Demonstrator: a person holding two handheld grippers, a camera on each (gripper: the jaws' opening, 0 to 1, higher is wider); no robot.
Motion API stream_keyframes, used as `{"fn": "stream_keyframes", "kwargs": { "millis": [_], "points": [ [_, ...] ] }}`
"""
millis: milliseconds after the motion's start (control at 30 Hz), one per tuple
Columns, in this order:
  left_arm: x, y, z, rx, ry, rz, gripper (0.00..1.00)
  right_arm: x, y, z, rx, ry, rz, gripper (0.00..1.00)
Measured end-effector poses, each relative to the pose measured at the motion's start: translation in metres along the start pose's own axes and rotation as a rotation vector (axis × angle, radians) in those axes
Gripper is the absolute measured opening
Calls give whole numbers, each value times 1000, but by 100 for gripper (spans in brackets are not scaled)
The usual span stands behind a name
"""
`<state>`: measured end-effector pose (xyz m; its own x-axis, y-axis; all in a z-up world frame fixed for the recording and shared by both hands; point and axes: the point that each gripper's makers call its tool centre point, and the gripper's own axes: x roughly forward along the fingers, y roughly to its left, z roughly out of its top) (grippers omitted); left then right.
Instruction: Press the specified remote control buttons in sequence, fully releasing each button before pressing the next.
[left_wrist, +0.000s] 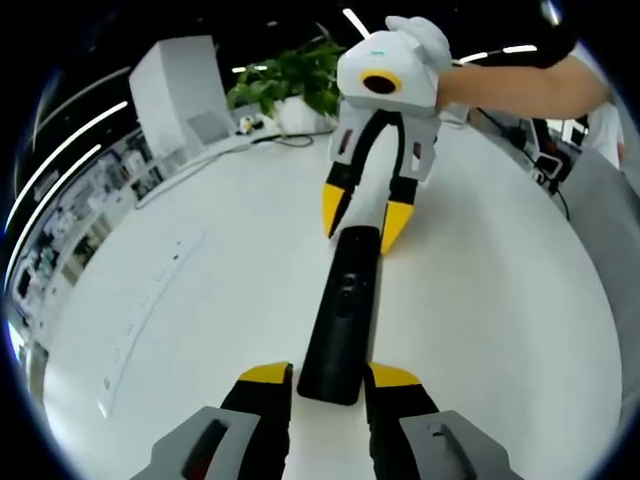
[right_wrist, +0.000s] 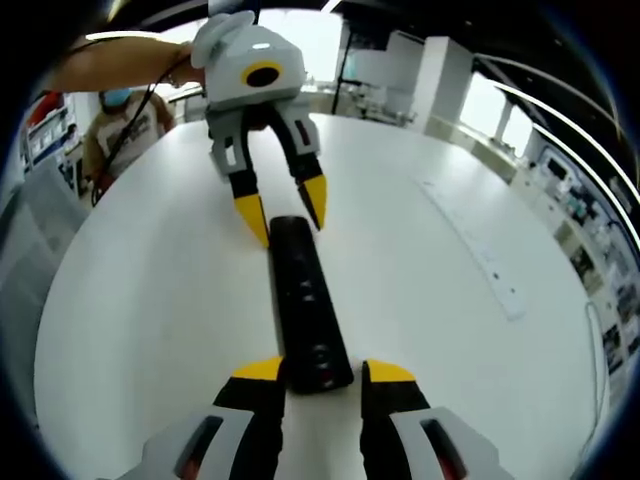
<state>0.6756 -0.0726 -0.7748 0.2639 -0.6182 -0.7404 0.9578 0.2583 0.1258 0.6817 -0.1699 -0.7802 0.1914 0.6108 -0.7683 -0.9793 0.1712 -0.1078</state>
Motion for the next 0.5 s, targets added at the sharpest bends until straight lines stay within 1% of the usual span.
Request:
{"fn": "stream_keyframes", "kwargs": {
  "millis": [267,367,500],
  "points": [
    [0,-1,1,-13,-4,9,29,0,1,1,13,-2,-2,26],
    [0,-2,1,-35,-19,5,35,-1,2,1,26,-10,1,28],
    [0,-2,1,-46,-27,10,36,-1,1,0,30,-13,-3,29]
  ]
}}
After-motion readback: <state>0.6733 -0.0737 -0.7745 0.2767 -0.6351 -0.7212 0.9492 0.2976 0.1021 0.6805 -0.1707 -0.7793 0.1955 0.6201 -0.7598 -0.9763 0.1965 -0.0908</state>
